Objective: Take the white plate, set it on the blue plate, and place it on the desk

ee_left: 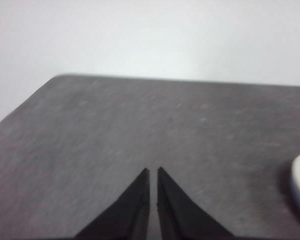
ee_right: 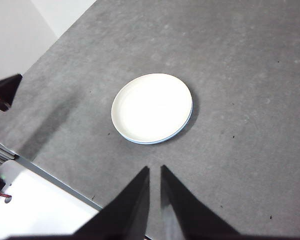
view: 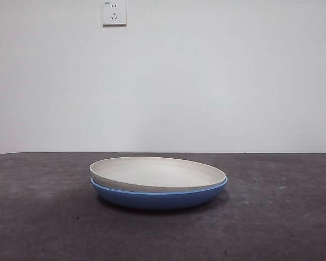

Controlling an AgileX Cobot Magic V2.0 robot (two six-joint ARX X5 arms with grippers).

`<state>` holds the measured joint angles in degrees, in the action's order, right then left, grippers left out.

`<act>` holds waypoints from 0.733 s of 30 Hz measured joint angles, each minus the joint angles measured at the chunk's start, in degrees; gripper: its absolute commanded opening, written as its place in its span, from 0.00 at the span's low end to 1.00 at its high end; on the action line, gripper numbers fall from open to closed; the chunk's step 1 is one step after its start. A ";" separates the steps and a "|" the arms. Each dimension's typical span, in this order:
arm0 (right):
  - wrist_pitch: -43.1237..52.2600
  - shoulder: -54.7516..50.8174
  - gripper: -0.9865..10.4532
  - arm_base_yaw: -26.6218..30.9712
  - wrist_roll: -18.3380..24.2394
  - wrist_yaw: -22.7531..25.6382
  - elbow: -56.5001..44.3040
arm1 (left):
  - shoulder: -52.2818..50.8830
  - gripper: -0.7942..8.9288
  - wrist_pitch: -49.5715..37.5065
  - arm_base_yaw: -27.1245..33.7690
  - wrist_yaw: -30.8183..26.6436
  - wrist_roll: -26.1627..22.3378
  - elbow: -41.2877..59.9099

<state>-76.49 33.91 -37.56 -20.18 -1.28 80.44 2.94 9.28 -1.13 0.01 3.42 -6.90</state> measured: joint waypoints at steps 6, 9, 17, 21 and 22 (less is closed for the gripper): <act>0.00 -0.02 0.12 0.00 0.00 0.00 0.00 | -1.81 0.11 -0.22 -0.02 -0.26 0.52 3.10; 0.00 0.00 0.12 0.00 0.00 0.00 0.00 | -1.90 0.11 0.00 -0.13 -0.26 0.55 4.74; 0.00 0.00 0.12 0.00 0.00 0.00 0.00 | -2.69 0.11 0.61 -0.15 -0.24 0.55 5.03; 0.00 0.00 0.12 0.00 0.00 0.00 0.00 | -2.69 0.11 0.61 -0.15 -0.26 0.55 5.03; 0.00 -0.02 0.12 0.00 0.00 0.00 0.00 | -2.69 0.11 0.61 -0.15 -0.26 0.55 5.03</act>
<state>-76.49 33.89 -37.56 -20.18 -1.28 80.44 0.25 9.89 -1.28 -0.25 3.97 -1.87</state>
